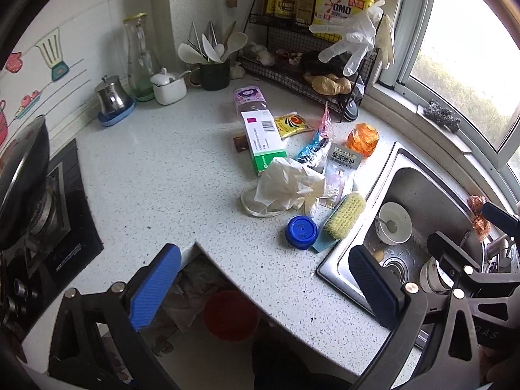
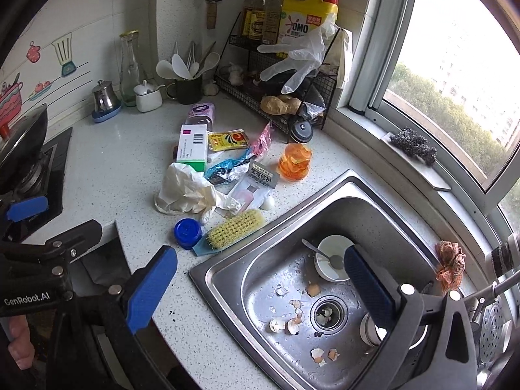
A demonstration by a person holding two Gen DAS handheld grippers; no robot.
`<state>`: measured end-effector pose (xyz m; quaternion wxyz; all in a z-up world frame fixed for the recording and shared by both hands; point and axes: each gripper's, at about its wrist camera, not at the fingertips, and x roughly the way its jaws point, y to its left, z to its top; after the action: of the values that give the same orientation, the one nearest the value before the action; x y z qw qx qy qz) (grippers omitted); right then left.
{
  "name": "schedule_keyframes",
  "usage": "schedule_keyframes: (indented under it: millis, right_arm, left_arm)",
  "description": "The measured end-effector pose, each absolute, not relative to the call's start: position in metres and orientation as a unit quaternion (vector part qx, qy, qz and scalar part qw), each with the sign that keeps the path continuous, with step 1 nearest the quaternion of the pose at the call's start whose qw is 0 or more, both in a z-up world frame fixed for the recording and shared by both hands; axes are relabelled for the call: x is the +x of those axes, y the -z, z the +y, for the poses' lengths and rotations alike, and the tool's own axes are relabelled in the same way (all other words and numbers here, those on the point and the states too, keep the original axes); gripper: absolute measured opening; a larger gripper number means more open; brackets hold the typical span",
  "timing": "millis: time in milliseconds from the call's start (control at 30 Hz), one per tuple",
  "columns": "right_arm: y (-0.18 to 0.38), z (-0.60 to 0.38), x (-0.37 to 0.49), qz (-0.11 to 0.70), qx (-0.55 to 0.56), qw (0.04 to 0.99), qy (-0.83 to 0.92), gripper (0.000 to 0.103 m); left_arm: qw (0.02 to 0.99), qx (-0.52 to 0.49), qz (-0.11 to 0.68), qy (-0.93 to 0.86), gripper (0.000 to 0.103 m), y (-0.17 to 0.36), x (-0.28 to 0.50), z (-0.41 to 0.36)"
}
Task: Collect trash
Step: 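Grasp the white gloves with the left gripper while the right gripper grasps the blue cap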
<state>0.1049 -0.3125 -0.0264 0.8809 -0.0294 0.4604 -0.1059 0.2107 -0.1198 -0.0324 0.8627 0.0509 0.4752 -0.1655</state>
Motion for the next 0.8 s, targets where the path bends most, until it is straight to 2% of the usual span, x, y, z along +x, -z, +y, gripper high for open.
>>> schedule_keyframes:
  millis: [533,633,800]
  right_arm:
    - [0.085,-0.362,0.171,0.544,0.042,0.815,0.196,0.103]
    - [0.092,-0.368,0.175,0.551,0.048,0.807,0.205,0.103]
    - [0.106,-0.373,0.178,0.567,0.055,0.794,0.212,0.103]
  left_arm:
    - [0.771,0.122,0.566,0.266,0.102,0.114,0.33,-0.201]
    - [0.761,0.134,0.575,0.27,0.098,0.129,0.341,-0.209]
    - [0.756,0.143,0.577,0.274,0.082,0.143,0.351,-0.221]
